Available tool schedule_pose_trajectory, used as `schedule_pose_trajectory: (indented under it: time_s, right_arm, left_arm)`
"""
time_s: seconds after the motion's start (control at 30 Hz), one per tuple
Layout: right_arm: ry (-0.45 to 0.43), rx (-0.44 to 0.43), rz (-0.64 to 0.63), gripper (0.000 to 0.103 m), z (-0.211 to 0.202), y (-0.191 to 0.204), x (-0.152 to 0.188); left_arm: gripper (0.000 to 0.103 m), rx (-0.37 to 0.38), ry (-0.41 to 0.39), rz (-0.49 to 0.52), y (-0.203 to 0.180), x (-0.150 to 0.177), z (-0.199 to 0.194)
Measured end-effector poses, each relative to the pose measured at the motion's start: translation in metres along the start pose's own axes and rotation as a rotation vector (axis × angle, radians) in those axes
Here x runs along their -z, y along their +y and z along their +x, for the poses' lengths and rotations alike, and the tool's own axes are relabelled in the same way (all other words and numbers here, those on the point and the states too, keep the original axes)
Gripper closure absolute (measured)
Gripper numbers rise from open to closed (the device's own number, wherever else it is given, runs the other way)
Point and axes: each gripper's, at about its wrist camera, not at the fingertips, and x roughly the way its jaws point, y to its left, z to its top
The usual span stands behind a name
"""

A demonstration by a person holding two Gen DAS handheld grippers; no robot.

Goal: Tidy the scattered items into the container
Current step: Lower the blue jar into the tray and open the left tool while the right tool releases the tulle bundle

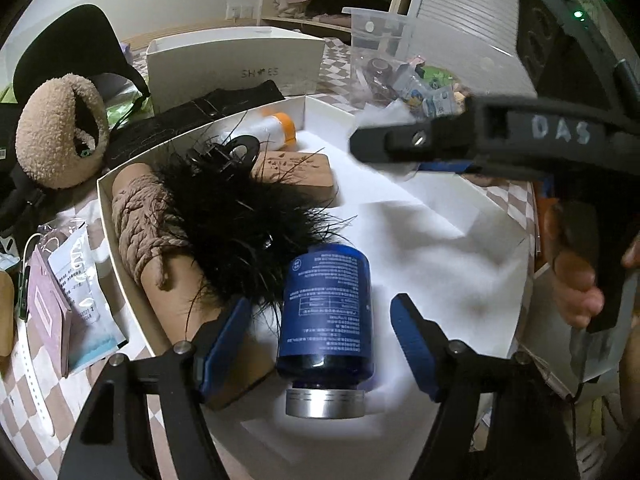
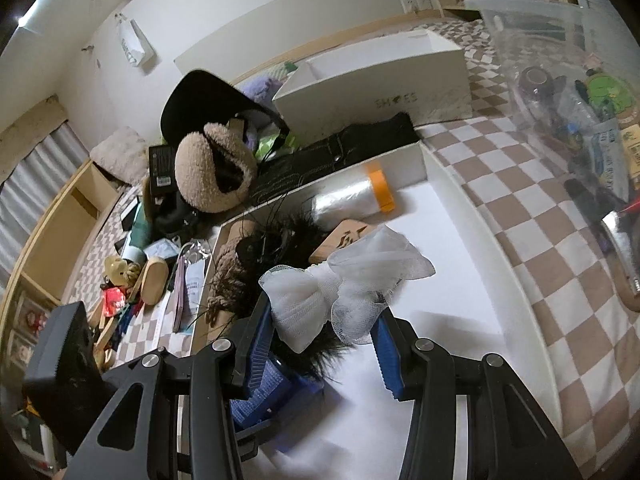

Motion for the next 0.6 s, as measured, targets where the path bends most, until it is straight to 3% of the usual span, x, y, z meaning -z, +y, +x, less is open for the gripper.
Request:
schedule_pose_trajectory:
  time_s: [0.3,0.43,0.5,0.6]
  right_arm:
    - [0.051,0.001,-0.030,0.053,0.019,0.013,0.002]
    - [0.040,0.030,-0.031,0.029,0.018,0.015,0.003]
    - [0.029,0.037,-0.031,0.027,0.017,0.016,0.004]
    - [-0.001,0.065,-0.017,0.014,0.013,0.015,0.003]
  left_arm:
    - [0.030,0.013,-0.017,-0.014,0.003,-0.002,-0.007]
    - [0.030,0.004,-0.033,-0.024,0.006,-0.004,-0.012]
    - [0.028,-0.001,-0.039,-0.028,0.007,-0.004,-0.014]
    - [0.016,-0.014,-0.050,-0.035,0.009,-0.004,-0.017]
